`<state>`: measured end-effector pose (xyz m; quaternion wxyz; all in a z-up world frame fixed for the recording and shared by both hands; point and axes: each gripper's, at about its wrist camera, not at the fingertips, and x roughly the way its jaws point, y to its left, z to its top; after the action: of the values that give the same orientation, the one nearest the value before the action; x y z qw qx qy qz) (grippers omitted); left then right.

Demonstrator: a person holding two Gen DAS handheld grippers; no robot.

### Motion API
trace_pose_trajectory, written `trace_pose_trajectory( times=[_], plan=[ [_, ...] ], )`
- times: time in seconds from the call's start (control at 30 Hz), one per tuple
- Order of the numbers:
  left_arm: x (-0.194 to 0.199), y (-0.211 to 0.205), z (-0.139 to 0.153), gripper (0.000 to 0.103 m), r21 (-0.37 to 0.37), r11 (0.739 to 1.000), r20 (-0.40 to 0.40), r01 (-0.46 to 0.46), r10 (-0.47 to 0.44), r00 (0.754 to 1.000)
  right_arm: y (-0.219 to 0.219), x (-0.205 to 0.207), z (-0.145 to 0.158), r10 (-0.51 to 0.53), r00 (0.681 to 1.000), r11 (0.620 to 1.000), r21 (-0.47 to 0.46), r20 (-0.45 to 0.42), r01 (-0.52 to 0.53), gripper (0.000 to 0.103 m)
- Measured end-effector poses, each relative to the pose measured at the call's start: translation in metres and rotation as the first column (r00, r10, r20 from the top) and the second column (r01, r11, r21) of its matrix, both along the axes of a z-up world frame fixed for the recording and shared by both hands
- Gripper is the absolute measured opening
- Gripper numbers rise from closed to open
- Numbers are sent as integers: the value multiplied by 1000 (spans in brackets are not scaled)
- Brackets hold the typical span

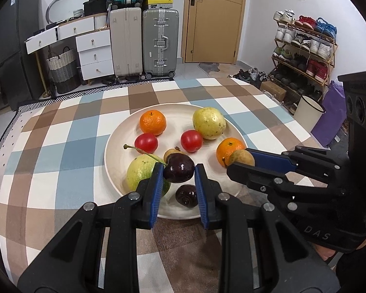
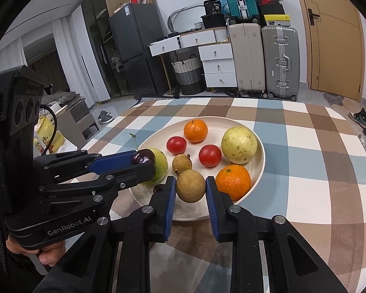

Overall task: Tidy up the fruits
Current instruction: 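Lower the cherry and brown fruit onto the plate and open both tools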

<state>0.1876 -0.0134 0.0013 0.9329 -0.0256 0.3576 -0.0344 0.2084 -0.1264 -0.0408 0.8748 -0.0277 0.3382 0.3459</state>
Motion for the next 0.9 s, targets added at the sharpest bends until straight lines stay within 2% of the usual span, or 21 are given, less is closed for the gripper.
trace_pose_trajectory(
  times=[0.17,0.27,0.33,0.4,0.53,0.57,0.6,0.67,0.77,0.83,0.9],
  plan=[
    [3,2,-3,23,-7,1000,0,-6,6,1000,0,1,-1,-9,1000,1000,-11,2,9,27],
    [3,2,-1,23,-8,1000,0,-3,3,1000,-6,-1,3,-18,1000,1000,3,8,18,37],
    [4,2,-1,23,-8,1000,2,-3,3,1000,-10,-2,5,-29,999,1000,12,15,29,39],
    [4,1,-1,23,-9,1000,-2,2,-2,1000,-13,-2,6,-39,999,999,11,18,39,49],
    [3,-1,0,23,-8,1000,8,8,-8,1000,-20,-2,7,-62,998,998,15,18,62,55],
    [1,-2,1,24,-8,1000,10,11,-10,1000,-21,-2,8,-69,997,997,15,19,69,59],
    [1,-3,2,24,-4,1000,12,12,-12,1000,-22,-1,8,-74,997,997,16,21,74,65],
    [0,-4,2,28,4,1000,5,13,-13,1000,-25,0,8,-89,996,996,22,22,88,68],
    [-3,-2,2,44,4,1000,-3,14,-14,1000,-27,0,10,-101,994,995,13,35,100,73],
    [-8,0,3,67,11,1000,3,5,-5,1000,-29,-1,10,-103,994,995,15,37,103,79],
    [-13,2,6,77,22,1000,18,-10,10,1000,-32,-1,11,-109,993,994,26,37,108,90]
  ],
)
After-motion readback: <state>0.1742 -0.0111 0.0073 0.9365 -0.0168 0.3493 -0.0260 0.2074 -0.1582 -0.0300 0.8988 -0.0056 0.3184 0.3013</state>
